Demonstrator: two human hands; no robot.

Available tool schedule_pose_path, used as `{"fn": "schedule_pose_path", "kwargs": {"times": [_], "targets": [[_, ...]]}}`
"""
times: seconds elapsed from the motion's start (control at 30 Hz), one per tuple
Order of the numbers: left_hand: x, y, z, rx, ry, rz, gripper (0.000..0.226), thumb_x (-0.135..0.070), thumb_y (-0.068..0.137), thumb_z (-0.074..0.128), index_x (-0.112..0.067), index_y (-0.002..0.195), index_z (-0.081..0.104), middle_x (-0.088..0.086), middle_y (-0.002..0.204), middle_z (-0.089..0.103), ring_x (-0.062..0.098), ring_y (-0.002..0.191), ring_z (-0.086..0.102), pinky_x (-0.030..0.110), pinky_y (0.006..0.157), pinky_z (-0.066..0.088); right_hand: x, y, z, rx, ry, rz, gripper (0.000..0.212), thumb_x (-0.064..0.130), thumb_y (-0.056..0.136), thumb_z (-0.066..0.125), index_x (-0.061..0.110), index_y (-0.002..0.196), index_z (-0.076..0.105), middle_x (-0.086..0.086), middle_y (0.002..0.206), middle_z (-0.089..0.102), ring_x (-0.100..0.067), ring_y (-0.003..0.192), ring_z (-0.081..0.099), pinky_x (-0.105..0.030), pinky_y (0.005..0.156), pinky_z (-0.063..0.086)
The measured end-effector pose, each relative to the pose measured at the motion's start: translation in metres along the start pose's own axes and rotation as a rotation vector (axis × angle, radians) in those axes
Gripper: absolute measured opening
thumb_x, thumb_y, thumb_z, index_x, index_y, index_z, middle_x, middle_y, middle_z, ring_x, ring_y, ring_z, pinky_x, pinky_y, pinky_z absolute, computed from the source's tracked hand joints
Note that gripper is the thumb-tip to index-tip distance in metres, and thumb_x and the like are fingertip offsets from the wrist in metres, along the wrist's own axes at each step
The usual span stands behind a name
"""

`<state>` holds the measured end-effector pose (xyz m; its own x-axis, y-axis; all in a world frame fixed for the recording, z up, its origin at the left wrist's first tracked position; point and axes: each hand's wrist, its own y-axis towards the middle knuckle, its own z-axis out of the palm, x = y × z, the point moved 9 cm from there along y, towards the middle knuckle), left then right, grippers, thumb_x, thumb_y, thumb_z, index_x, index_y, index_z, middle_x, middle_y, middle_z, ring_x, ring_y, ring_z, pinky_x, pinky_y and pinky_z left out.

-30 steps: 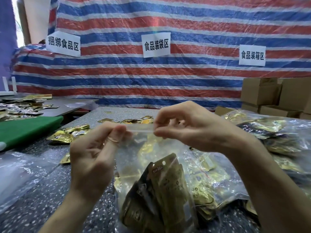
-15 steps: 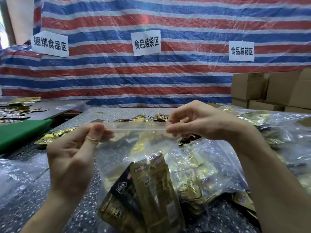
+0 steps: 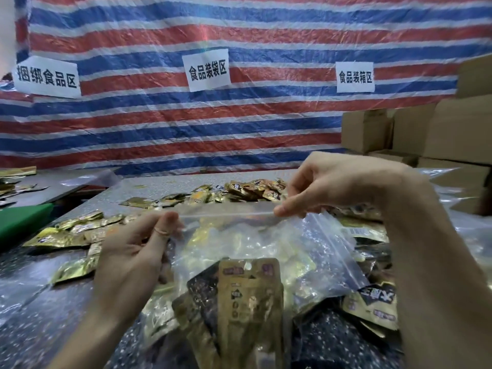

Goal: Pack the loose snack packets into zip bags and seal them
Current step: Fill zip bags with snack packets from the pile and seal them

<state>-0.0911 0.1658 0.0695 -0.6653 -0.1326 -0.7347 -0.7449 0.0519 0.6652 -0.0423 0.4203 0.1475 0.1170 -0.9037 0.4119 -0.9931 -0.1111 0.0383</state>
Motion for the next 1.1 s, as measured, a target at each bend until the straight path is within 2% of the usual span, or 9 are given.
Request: {"fn": "schedule_pose_path", "kwargs": {"times": [0.07, 0.17, 0.5, 0.63, 0.73, 0.8, 0.93, 1.0, 1.1], "targets": [[-0.012, 0.002, 0.024, 0.082, -0.103, -0.028, 0.028, -0.049, 0.095, 0.056, -0.026, 0.087, 0.072, 0.004, 0.08, 0.073, 0.025, 0.036, 0.058, 0.022, 0.032, 0.043, -0.013, -0.004, -0.001, 0.011, 0.01, 0.08, 0.039, 0.061, 0.062, 0.08, 0.023, 0.058, 0.073, 0.009, 0.055, 0.059, -0.005, 0.052, 0.049, -0.028, 0.058, 0.041], [-0.02, 0.019, 0.061, 0.109, -0.165, -0.122, 0.029, -0.034, 0.097, 0.053, -0.011, 0.088, 0.069, 0.012, 0.077, 0.071, 0.035, 0.042, 0.062, 0.029, 0.036, 0.05, -0.032, -0.012, -0.014, -0.049, 0.049, 0.171, 0.035, 0.054, 0.064, 0.083, 0.022, 0.056, 0.073, 0.007, 0.055, 0.061, -0.009, 0.052, 0.048, -0.025, 0.053, 0.041], [-0.037, 0.08, 0.138, 0.056, -0.389, -0.222, 0.039, -0.029, 0.104, 0.049, -0.002, 0.081, 0.064, 0.008, 0.066, 0.064, 0.018, 0.057, 0.068, 0.033, 0.06, 0.06, -0.078, -0.04, -0.08, -0.656, 0.415, 0.244, 0.027, 0.024, 0.085, 0.08, 0.003, 0.07, 0.073, 0.0, 0.047, 0.064, -0.004, 0.036, 0.054, -0.016, 0.035, 0.041], [-0.035, 0.096, 0.163, 0.048, -0.409, -0.201, 0.036, -0.03, 0.105, 0.047, -0.009, 0.081, 0.066, 0.0, 0.069, 0.07, 0.018, 0.071, 0.073, 0.033, 0.071, 0.061, -0.088, -0.041, -0.09, -0.958, 0.582, 0.189, 0.022, 0.015, 0.095, 0.068, -0.001, 0.079, 0.068, -0.015, 0.062, 0.072, -0.021, 0.052, 0.072, -0.03, 0.056, 0.059], [-0.038, 0.114, 0.181, 0.03, -0.475, -0.198, 0.032, -0.031, 0.104, 0.047, -0.014, 0.085, 0.066, 0.004, 0.086, 0.072, 0.023, 0.088, 0.071, 0.035, 0.082, 0.059, -0.094, -0.038, -0.099, -1.127, 0.554, 0.152, 0.023, 0.018, 0.095, 0.067, 0.01, 0.074, 0.069, -0.008, 0.069, 0.073, -0.021, 0.062, 0.075, -0.041, 0.07, 0.063], [-0.038, 0.121, 0.199, 0.095, -0.411, -0.174, 0.027, -0.032, 0.105, 0.045, -0.016, 0.099, 0.067, 0.002, 0.1, 0.07, 0.021, 0.099, 0.068, 0.033, 0.087, 0.056, -0.1, -0.029, -0.097, -1.1, 0.464, 0.192, 0.016, 0.018, 0.092, 0.066, 0.018, 0.076, 0.068, -0.005, 0.078, 0.074, -0.024, 0.077, 0.074, -0.047, 0.078, 0.062], [-0.011, 0.101, 0.248, 0.448, 0.032, -0.155, 0.03, -0.025, 0.102, 0.051, -0.01, 0.128, 0.055, 0.005, 0.119, 0.06, 0.018, 0.1, 0.06, 0.036, 0.083, 0.052, -0.118, 0.007, -0.055, -0.729, 0.409, 0.406, 0.004, 0.01, 0.088, 0.064, 0.006, 0.088, 0.062, -0.017, 0.09, 0.073, -0.034, 0.08, 0.074, -0.056, 0.076, 0.061], [0.008, 0.081, 0.26, 0.565, 0.086, -0.155, 0.029, -0.015, 0.1, 0.053, -0.005, 0.126, 0.054, 0.019, 0.123, 0.061, 0.023, 0.105, 0.06, 0.049, 0.091, 0.051, -0.119, 0.016, -0.042, -0.645, 0.4, 0.444, 0.015, 0.009, 0.086, 0.062, -0.002, 0.096, 0.065, -0.023, 0.092, 0.073, -0.04, 0.083, 0.074, -0.059, 0.077, 0.06], [0.023, 0.061, 0.25, 0.584, 0.016, -0.195, 0.039, -0.016, 0.1, 0.054, -0.014, 0.137, 0.042, 0.011, 0.141, 0.051, 0.025, 0.125, 0.054, 0.053, 0.104, 0.045, -0.099, 0.025, -0.033, -0.557, 0.325, 0.38, 0.021, 0.012, 0.087, 0.062, -0.001, 0.101, 0.07, -0.022, 0.094, 0.075, -0.039, 0.089, 0.073, -0.059, 0.078, 0.06]]}}
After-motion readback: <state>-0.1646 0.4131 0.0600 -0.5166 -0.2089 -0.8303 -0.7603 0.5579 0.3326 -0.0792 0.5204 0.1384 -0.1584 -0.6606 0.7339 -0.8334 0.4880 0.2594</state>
